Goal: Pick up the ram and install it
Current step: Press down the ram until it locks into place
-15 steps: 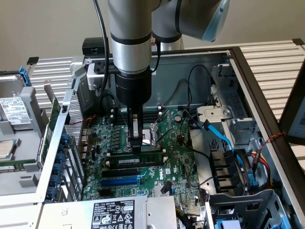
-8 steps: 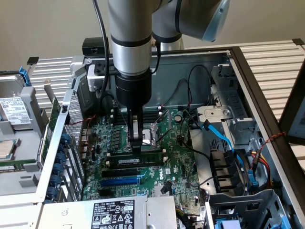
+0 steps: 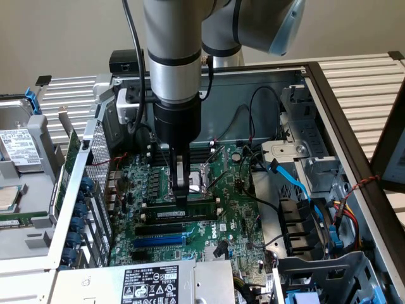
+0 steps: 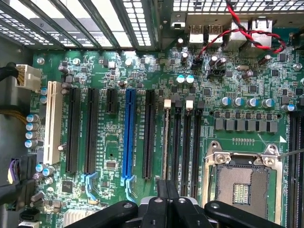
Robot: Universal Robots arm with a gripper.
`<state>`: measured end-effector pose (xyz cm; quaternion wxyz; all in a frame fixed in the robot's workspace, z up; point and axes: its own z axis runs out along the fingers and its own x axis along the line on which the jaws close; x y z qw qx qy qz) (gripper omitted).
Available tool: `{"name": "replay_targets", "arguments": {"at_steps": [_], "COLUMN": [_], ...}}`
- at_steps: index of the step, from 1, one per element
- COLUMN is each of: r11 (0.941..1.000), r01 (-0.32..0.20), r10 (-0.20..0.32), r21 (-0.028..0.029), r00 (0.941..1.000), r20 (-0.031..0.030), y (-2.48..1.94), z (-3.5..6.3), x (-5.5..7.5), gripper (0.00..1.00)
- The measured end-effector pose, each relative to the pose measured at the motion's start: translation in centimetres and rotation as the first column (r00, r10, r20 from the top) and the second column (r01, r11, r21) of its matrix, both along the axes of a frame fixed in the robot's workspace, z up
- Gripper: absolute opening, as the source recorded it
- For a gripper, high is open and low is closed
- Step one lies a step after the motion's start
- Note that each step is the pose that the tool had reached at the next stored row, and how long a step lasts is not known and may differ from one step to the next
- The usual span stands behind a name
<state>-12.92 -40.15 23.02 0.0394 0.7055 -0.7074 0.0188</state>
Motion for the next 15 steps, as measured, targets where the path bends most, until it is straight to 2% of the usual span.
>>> {"name": "replay_targets", "arguments": {"at_steps": [15], "r11": [1.0000], "r01": [0.000], "r10": [0.000], "r21": [0.0002], "r00": [1.0000], "r20": [0.0001], "y": [-0.12], "z": [-0.06], "x": [0.00], "gripper": [0.11]}}
